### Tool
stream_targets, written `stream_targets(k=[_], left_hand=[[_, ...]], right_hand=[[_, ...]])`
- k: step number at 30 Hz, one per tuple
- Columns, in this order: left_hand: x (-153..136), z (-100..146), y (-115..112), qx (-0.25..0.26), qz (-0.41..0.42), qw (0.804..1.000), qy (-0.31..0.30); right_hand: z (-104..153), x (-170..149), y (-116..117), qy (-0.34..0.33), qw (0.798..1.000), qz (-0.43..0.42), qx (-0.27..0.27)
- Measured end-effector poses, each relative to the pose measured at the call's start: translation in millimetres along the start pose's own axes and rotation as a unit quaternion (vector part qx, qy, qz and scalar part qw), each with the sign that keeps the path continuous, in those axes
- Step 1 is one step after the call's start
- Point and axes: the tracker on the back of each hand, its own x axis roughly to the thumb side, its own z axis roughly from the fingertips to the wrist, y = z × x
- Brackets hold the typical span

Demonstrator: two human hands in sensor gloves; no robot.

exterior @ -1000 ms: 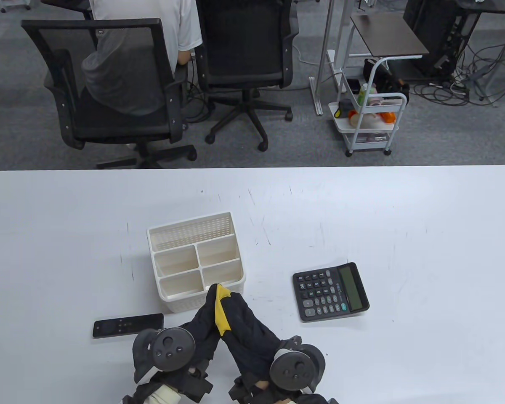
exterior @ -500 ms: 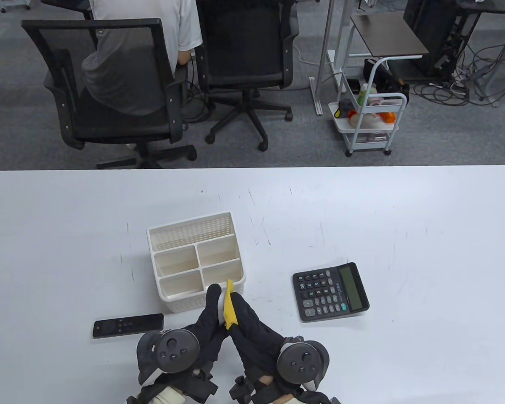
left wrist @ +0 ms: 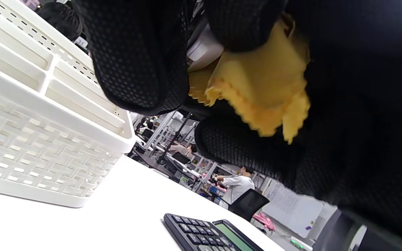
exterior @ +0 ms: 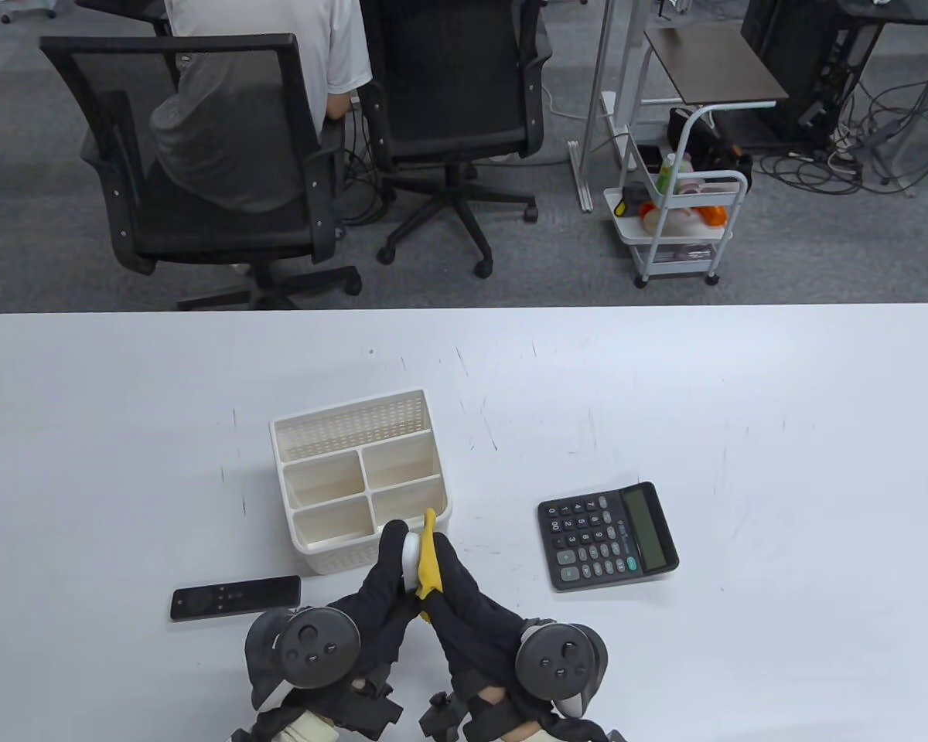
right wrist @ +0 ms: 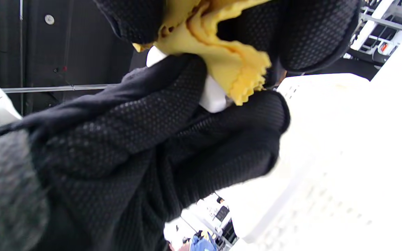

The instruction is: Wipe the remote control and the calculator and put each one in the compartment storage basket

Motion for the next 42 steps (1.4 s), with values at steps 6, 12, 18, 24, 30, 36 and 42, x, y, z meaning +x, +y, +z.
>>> stream_targets(k=[6,12,18,24,30,36,42], left_hand=[[-2,-1,-5,-0.038,-0.009,0.999,-0.014],[5,0,-4,-0.023,-0.013,0.999,-0.027],[2,-1,-5,-0.045,-0.021,0.998,-0.025],[-4,-1,5,-0.006,-0.007,0.999,-0.040],[-9,0,7,0.024,-0.030,0.999,-0.015],[-11,0,7,0.018,-0.042,0.999,0.015],[-10,1,8,0.020,-0.046,0.999,0.000]], right_hand=[[1,6,-1,-0.016,1.000,0.011,-0.013],[-1,-2,-6,0.012,1.000,-0.020,-0.021],[0,0,-1,0.009,1.000,-0.009,-0.005],[-3,-1,-8,0.020,0.999,-0.050,-0.012],[-3,-4,-2,0.020,0.998,-0.060,0.023],[-1,5,-1,-0.014,1.000,-0.012,0.015],[-1,7,-1,-0.031,0.999,0.005,0.005]])
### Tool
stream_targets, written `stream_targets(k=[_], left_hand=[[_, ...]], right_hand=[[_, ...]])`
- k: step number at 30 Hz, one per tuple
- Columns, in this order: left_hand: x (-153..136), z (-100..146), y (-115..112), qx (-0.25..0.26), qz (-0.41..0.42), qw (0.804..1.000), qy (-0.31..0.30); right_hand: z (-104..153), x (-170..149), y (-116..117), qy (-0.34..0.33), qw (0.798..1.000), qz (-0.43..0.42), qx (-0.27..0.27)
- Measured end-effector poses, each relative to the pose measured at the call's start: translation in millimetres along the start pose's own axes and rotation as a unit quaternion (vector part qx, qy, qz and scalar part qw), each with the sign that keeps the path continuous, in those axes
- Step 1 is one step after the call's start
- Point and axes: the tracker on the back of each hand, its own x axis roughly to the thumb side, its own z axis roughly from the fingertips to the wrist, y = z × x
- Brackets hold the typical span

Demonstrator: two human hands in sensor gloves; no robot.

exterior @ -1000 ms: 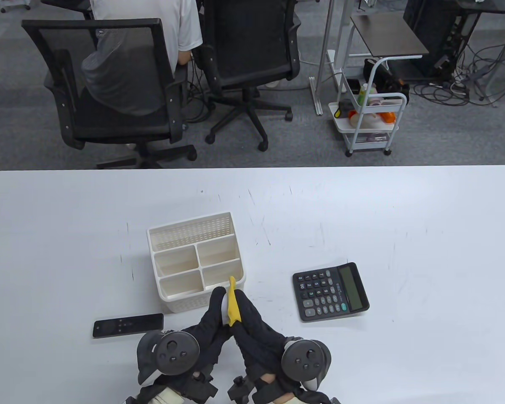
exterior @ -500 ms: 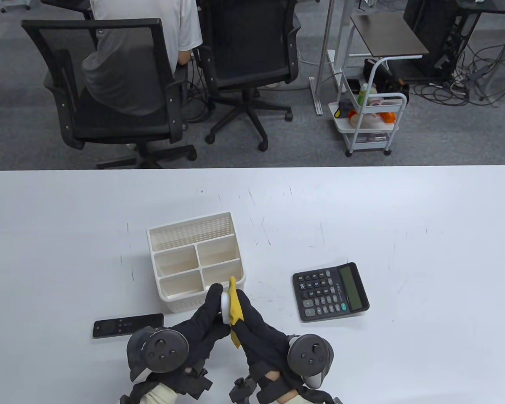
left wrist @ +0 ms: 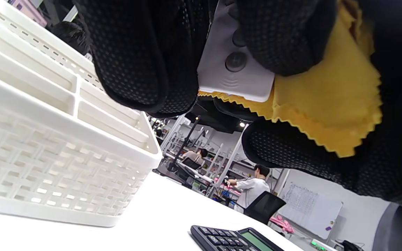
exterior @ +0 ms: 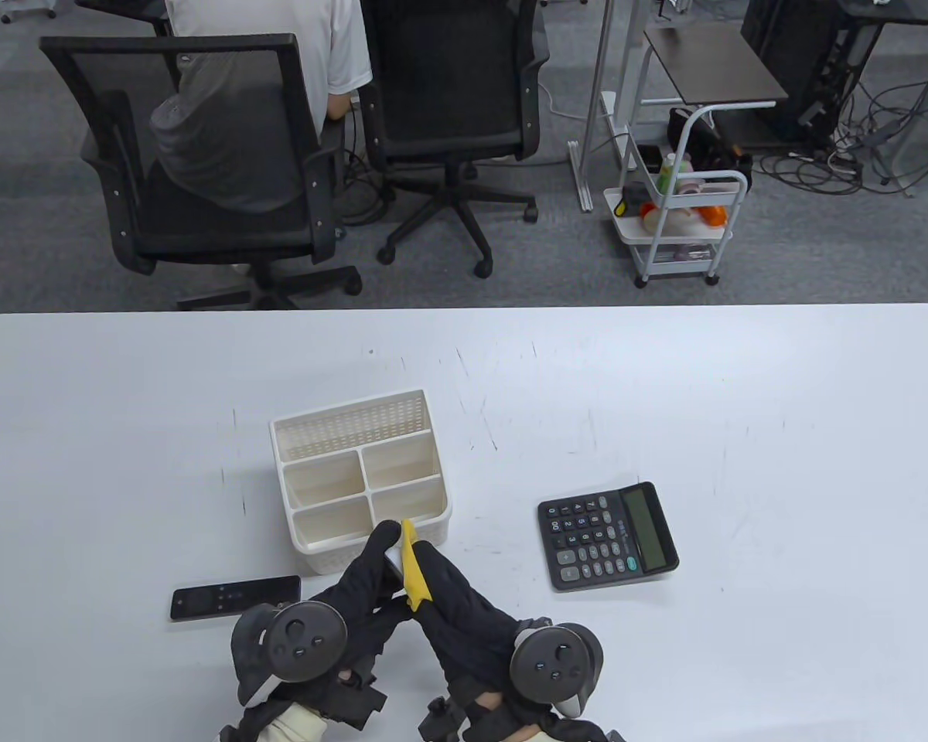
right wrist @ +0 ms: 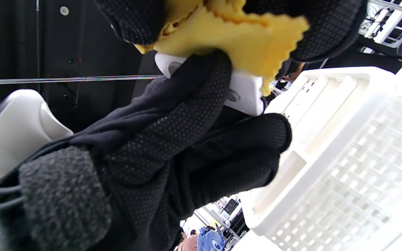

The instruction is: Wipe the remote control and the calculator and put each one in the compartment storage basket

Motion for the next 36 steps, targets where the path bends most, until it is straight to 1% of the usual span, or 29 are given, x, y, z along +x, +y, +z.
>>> stream_targets(k=[3,4,6,11,14,15,19,24,29,34,36], left_hand=[[0,1,1,0.015,0.011,1.000,-0.003],[2,1,1,0.015,0.021,1.000,-0.003],[3,1,1,0.009,0.016,1.000,-0.001],[-2,-1,3,0.013,0.019,0.999,0.030],[-1,0,5,0.010,-0.003,1.000,0.010],[1,1,5,0.008,-0.017,1.000,-0.007],[6,2,5,0.025,-0.025,0.999,-0.024],[5,3,9,0.047,-0.002,0.999,-0.015],[-3,3,10,0.041,0.017,0.999,0.003],[-2,3,10,0.043,0.015,0.999,0.005],[0,3,10,0.036,0.024,0.999,-0.001]], right_hand=[[-1,-3,-2,0.016,1.000,-0.010,-0.010],[-1,-6,-2,0.027,0.999,-0.019,0.000],[0,-8,-2,0.035,0.999,-0.034,-0.012],[0,-1,-1,0.010,1.000,-0.004,-0.001],[0,3,0,-0.007,1.000,0.000,0.000],[0,4,0,-0.011,1.000,-0.004,-0.003],[-1,1,-3,0.004,1.000,-0.023,-0.011],[-1,-7,-3,0.038,0.998,-0.051,-0.004],[-1,-5,-3,0.036,0.998,-0.045,-0.006],[-2,-7,-8,0.048,0.997,-0.061,-0.029],[-2,-10,-8,0.056,0.996,-0.067,-0.026]])
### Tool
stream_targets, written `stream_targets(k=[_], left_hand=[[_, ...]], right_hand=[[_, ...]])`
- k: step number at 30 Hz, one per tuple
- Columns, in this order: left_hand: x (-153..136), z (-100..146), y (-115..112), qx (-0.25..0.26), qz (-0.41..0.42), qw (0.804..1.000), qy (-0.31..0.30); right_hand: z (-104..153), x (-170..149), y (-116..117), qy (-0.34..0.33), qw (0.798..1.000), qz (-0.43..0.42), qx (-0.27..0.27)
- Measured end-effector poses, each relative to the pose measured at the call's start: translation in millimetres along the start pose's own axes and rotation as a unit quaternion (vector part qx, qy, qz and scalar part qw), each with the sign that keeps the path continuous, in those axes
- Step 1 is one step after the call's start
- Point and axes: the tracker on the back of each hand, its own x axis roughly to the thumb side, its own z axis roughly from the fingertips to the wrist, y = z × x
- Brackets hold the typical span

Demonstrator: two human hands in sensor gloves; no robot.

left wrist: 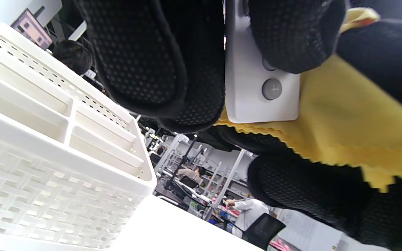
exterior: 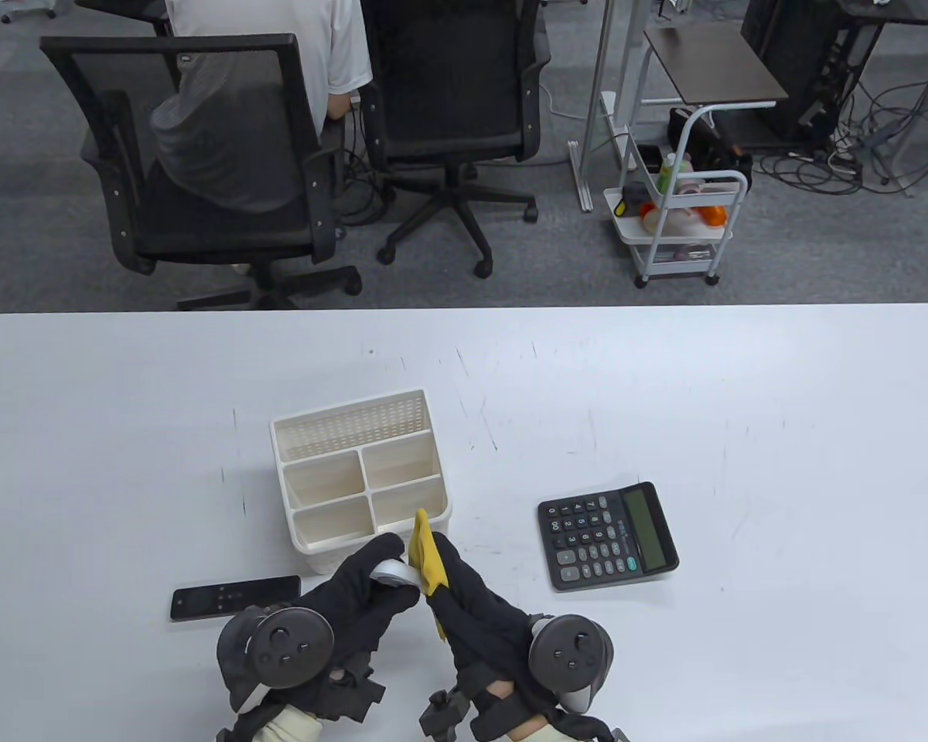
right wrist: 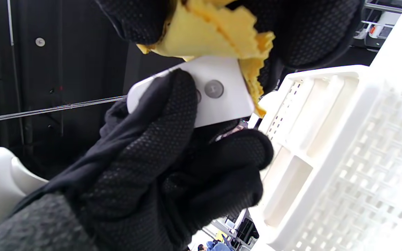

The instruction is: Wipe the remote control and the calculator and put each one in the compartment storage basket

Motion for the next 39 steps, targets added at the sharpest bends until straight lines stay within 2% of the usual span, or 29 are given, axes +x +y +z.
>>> stream_targets(k=[3,10,15,19,25,32,39], left_hand=[[2,0,-1,-0.009,0.030,0.999,0.008],[-10,-1,3,-0.008,0.042,0.998,0.042],[-8,-2,0,-0.033,0.088,0.995,0.022],[-8,-1,3,-0.013,0.059,0.997,0.047],[-16,0,5,-0.002,0.073,0.994,0.079],[-11,0,3,-0.009,0.050,0.996,0.067],[-10,1,3,-0.001,0.084,0.993,0.081]], right_hand=[[0,-4,3,0.015,1.000,-0.011,0.023],[0,0,1,0.007,1.000,-0.010,0.011],[1,0,5,-0.007,1.000,-0.009,0.021],[2,-3,6,0.002,1.000,0.000,0.030],[2,2,7,-0.019,0.999,0.012,0.024],[4,10,10,-0.069,0.996,0.048,0.036],[3,7,9,-0.060,0.997,0.048,0.032]])
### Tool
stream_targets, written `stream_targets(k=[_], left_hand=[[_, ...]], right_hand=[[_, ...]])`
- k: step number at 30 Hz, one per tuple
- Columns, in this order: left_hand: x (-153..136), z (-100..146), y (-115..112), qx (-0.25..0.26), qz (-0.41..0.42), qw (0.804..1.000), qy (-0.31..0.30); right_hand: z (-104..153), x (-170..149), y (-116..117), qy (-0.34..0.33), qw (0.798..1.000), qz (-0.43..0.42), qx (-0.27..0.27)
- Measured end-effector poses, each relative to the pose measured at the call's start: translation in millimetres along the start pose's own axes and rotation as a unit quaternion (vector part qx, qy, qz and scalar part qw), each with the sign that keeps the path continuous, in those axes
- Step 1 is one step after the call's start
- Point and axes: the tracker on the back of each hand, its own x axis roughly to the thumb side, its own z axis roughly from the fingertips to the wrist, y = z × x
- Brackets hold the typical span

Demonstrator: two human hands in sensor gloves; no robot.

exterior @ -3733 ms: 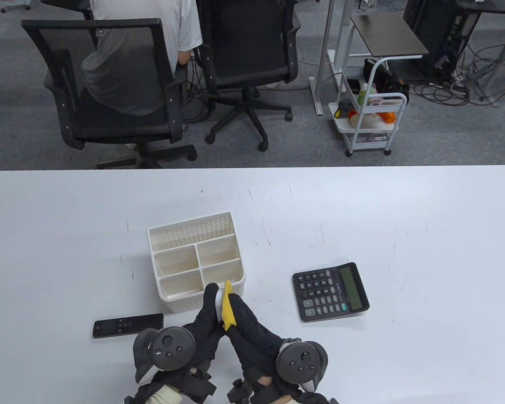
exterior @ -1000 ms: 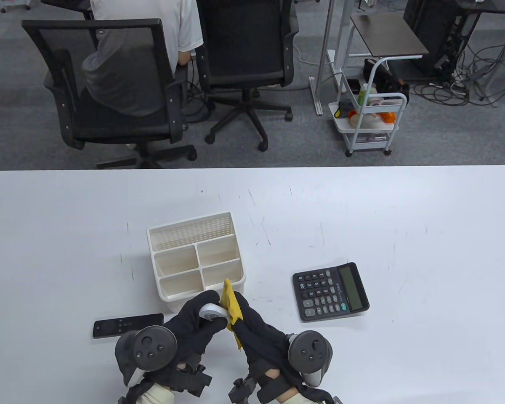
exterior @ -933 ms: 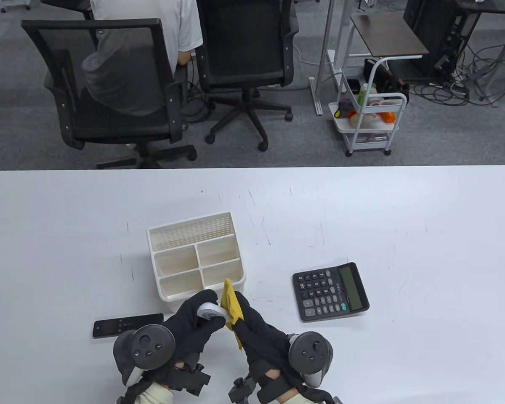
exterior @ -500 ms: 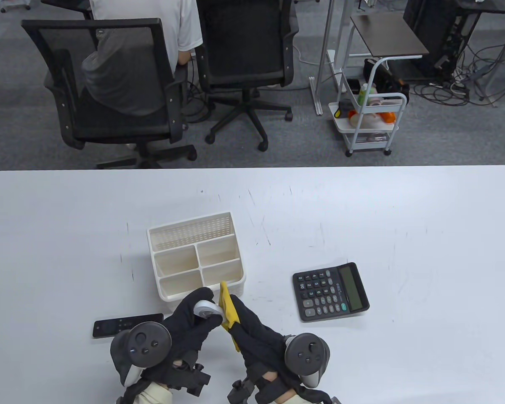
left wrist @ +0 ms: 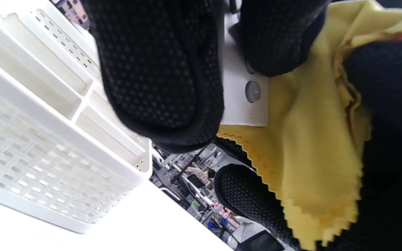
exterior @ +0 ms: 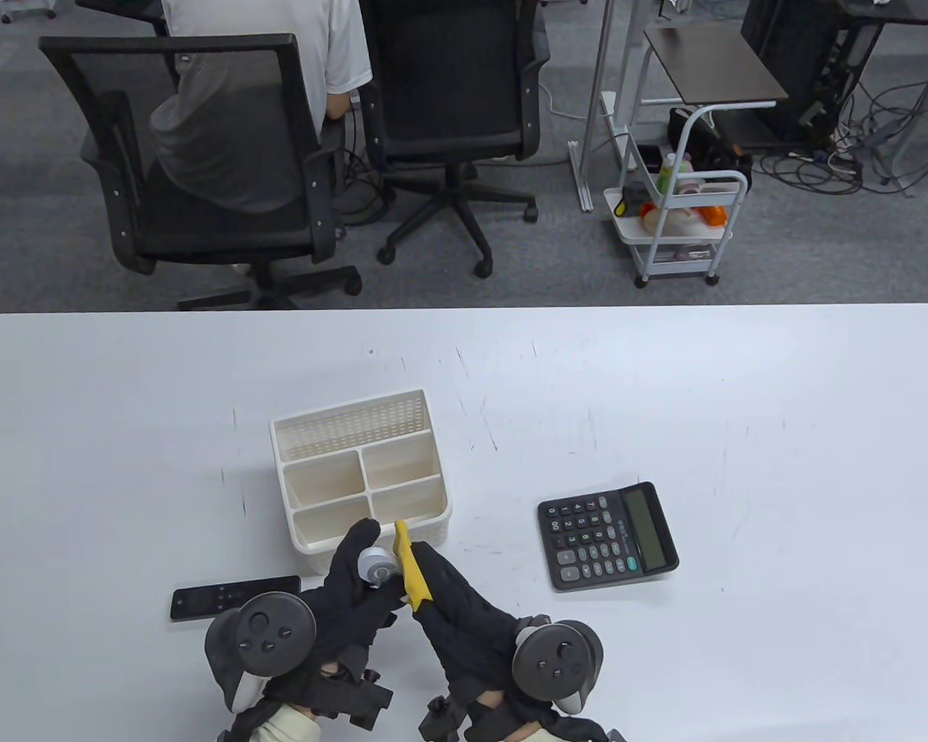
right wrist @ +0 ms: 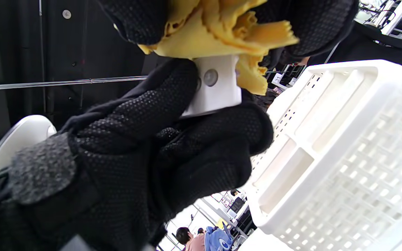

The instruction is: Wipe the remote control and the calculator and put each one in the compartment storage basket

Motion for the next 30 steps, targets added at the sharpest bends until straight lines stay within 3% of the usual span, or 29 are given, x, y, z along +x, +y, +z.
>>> stream_targets(k=[8,16,22,28,30], left_hand=[[-3,0,2,0.004,0.008,1.000,0.002],[6,-1,-12,-0.072,0.073,0.993,-0.052],[1,-3,-13,-0.085,0.058,0.993,-0.054],[11,-2,-24,-0.158,0.024,0.983,-0.088],[12,-2,-27,-0.159,0.023,0.983,-0.092]], right_hand=[[2,6,3,-0.024,0.999,0.028,0.000],[0,-2,-4,0.016,1.000,-0.005,-0.016],[-1,-2,-4,0.025,0.999,-0.030,-0.008],[-1,-1,-2,0.033,0.999,0.004,0.000],[-1,-2,-3,0.042,0.999,0.006,-0.001]])
